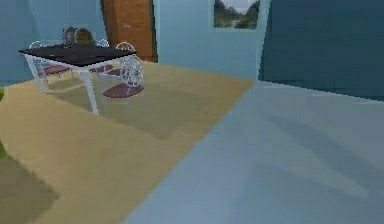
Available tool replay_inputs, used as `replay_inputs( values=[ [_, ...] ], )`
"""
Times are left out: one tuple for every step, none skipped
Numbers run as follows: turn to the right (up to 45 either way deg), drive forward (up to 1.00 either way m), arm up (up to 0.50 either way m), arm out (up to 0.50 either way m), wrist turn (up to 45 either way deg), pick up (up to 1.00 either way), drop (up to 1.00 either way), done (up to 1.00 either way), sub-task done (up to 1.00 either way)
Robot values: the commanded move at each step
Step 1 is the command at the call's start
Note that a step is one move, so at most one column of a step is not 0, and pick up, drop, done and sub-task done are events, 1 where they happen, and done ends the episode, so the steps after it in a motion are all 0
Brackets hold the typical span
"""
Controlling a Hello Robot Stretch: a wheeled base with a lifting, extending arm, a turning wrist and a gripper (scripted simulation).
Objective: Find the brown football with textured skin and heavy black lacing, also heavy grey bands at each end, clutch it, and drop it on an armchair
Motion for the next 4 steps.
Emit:
replay_inputs(
  values=[
    [-3.0,0.00,0.00,0.00,0.0,0.00,0.00,0.00,0.00],
    [0.0,1.00,0.00,0.00,0.0,0.00,0.00,0.00,0.00],
    [0.0,1.00,0.00,0.00,0.0,0.00,0.00,0.00,0.00],
    [0.0,0.85,0.00,0.00,0.0,0.00,0.00,0.00,0.00]
  ],
)
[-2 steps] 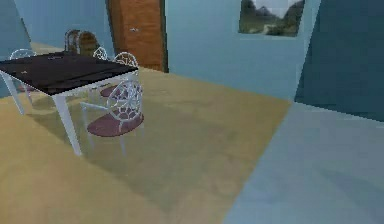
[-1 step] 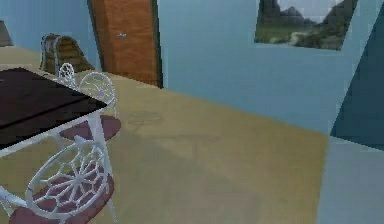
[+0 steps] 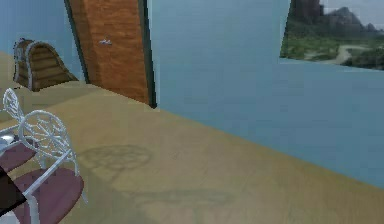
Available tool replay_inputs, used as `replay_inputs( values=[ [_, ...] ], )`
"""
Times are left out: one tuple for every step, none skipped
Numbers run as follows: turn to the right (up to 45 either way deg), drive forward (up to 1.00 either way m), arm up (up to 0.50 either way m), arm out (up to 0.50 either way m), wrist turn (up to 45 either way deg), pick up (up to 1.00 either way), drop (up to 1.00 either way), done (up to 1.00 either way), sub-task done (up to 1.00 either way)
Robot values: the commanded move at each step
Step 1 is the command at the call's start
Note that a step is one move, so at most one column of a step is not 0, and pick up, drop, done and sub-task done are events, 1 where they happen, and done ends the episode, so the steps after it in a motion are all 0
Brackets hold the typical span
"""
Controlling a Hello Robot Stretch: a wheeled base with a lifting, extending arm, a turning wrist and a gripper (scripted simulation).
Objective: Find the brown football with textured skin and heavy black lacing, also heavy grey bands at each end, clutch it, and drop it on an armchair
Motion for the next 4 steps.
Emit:
replay_inputs(
  values=[
    [-9.0,0.00,0.00,0.00,0.0,0.00,0.00,0.00,0.00],
    [0.0,1.00,0.00,0.00,0.0,0.00,0.00,0.00,0.00],
    [-6.0,0.00,0.00,0.00,0.0,0.00,0.00,0.00,0.00],
    [0.0,0.40,0.00,0.00,0.0,0.00,0.00,0.00,0.00]
  ],
)
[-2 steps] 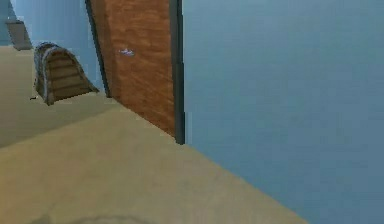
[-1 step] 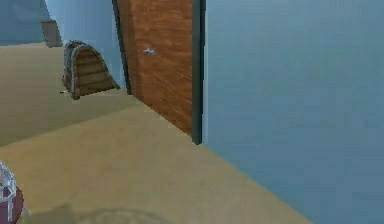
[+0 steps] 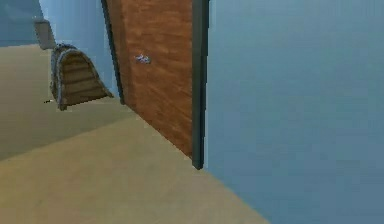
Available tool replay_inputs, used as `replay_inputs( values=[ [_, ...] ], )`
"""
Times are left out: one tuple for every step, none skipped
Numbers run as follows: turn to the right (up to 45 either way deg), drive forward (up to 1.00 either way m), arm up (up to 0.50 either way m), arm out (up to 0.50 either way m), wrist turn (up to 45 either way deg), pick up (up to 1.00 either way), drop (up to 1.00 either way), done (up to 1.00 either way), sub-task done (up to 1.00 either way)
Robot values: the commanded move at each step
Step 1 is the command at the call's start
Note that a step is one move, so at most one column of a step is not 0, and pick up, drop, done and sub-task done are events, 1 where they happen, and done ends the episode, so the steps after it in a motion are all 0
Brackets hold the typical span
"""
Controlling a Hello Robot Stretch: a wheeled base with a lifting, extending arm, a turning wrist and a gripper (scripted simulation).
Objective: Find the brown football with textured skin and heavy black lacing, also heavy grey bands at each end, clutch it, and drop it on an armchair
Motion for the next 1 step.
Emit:
replay_inputs(
  values=[
    [-42.0,0.00,0.00,0.00,0.0,0.00,0.00,0.00,0.00]
  ],
)
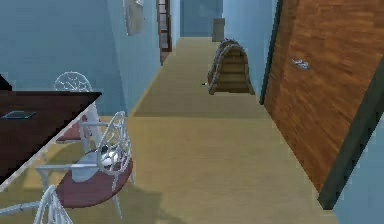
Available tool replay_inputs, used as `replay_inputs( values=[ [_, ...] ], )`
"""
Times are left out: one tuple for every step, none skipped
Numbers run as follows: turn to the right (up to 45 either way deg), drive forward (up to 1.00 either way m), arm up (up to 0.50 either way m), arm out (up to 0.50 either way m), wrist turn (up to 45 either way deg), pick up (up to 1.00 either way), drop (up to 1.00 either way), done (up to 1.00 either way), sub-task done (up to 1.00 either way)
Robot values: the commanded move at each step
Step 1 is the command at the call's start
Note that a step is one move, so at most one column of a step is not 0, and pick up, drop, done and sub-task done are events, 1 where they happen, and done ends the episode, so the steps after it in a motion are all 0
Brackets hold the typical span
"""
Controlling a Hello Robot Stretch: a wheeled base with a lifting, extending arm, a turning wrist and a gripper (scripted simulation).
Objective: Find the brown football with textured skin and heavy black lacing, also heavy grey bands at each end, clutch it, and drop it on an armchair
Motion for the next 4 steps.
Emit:
replay_inputs(
  values=[
    [0.0,1.00,0.00,0.00,0.0,0.00,0.00,0.00,0.00],
    [-3.0,0.00,0.00,0.00,0.0,0.00,0.00,0.00,0.00],
    [0.0,0.60,0.00,0.00,0.0,0.00,0.00,0.00,0.00],
    [0.0,1.00,0.00,0.00,0.0,0.00,0.00,0.00,0.00]
  ],
)
